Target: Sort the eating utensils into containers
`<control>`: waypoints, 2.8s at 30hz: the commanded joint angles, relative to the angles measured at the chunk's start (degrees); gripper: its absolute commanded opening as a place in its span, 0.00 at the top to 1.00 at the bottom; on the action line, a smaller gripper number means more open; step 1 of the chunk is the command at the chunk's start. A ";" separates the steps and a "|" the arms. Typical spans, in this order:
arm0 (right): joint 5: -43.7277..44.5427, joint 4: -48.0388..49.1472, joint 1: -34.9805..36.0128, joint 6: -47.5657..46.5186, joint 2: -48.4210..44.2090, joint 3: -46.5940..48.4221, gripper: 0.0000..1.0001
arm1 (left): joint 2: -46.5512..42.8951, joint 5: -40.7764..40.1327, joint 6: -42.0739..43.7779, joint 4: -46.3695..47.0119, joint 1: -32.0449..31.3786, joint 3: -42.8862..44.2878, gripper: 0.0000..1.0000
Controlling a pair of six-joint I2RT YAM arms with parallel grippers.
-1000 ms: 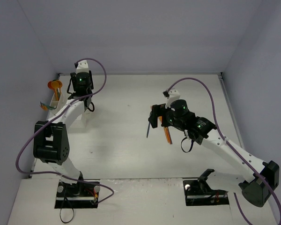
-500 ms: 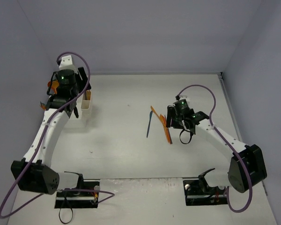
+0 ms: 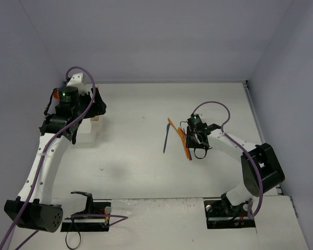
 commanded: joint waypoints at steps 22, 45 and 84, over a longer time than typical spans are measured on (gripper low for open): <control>3.46 4.66 -1.07 -0.53 7.85 -0.45 0.78 | -0.28 3.87 0.12 0.45 -0.58 0.79 0.32; -1.32 10.20 9.48 -7.93 -12.25 11.20 1.00 | 3.75 12.48 -12.59 9.09 -14.46 6.91 0.19; -16.89 23.18 17.51 -7.83 -15.02 15.21 0.80 | 10.55 -0.83 -18.65 24.32 -29.24 3.50 1.00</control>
